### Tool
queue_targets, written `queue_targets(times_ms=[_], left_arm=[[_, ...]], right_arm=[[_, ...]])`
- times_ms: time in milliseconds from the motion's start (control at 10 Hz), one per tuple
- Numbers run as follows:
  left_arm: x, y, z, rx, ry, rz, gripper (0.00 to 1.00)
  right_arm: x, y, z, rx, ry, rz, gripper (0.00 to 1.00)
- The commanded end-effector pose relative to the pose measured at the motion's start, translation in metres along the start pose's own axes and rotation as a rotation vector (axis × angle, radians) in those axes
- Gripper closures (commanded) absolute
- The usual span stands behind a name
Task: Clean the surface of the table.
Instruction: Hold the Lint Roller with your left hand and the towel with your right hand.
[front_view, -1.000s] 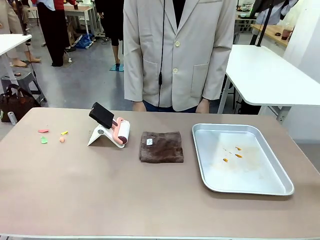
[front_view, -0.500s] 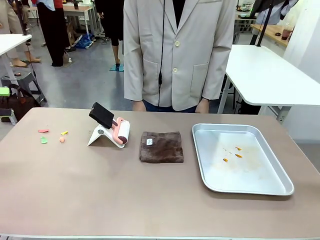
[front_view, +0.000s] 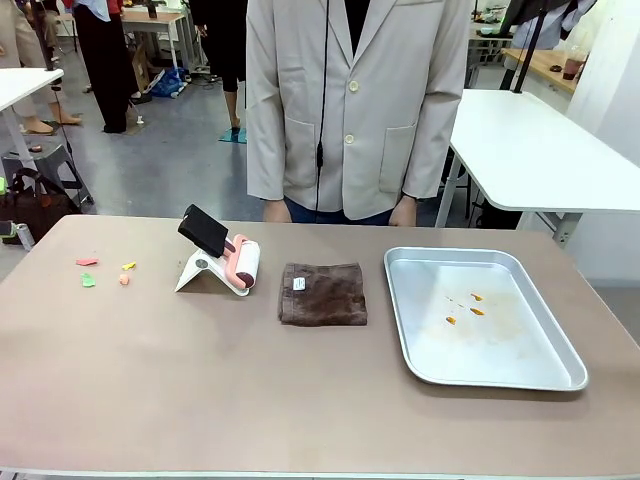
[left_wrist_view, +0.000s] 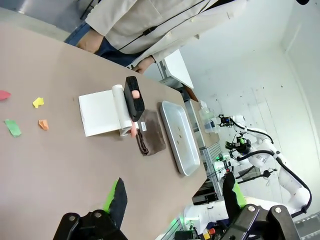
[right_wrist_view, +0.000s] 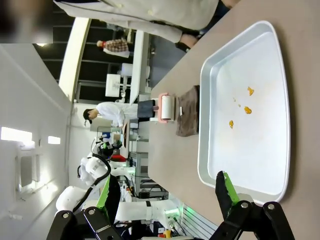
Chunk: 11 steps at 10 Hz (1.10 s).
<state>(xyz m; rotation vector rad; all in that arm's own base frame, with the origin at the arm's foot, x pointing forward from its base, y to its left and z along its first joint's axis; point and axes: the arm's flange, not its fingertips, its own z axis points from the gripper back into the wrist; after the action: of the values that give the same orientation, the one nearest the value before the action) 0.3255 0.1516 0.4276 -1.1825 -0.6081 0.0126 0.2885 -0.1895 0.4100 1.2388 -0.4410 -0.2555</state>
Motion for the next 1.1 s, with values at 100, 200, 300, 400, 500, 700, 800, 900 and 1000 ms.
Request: queue_targets(times_ms=[100,200,300,400,500,700,800,900,1000], left_arm=[[0.017,-0.013,0.015,0.014,0.029,-0.009,0.0],[0.031,-0.02,0.019,0.014,0.023,-0.042,0.0],[0.044,-0.027,0.013,0.028,0.058,-0.064,0.0],[0.059,-0.031,0.005,0.053,0.115,-0.082,0.0],[0.073,-0.037,-0.012,0.088,0.181,-0.101,0.0],[0.095,-0.044,-0.053,0.173,0.257,-0.115,0.0],[0.103,-0.047,-0.082,0.212,0.309,-0.128,0.0],[0.107,-0.049,-0.104,0.234,0.342,-0.145,0.0],[0.109,-0.05,-0.119,0.247,0.374,-0.154,0.0]], right_arm=[[-0.01,0.034,-0.033,-0.053,-0.012,0.078,0.0],[-0.014,0.051,-0.055,-0.086,0.017,0.112,0.0],[-0.017,0.066,-0.075,-0.119,0.037,0.135,0.0],[-0.021,0.083,-0.102,-0.149,0.095,0.169,0.0],[-0.027,0.103,-0.14,-0.212,0.178,0.22,0.0],[-0.039,0.14,-0.208,-0.323,0.3,0.352,0.0],[-0.047,0.16,-0.246,-0.4,0.329,0.423,0.0],[-0.055,0.169,-0.277,-0.459,0.328,0.468,0.0],[-0.064,0.174,-0.303,-0.499,0.345,0.506,0.0]])
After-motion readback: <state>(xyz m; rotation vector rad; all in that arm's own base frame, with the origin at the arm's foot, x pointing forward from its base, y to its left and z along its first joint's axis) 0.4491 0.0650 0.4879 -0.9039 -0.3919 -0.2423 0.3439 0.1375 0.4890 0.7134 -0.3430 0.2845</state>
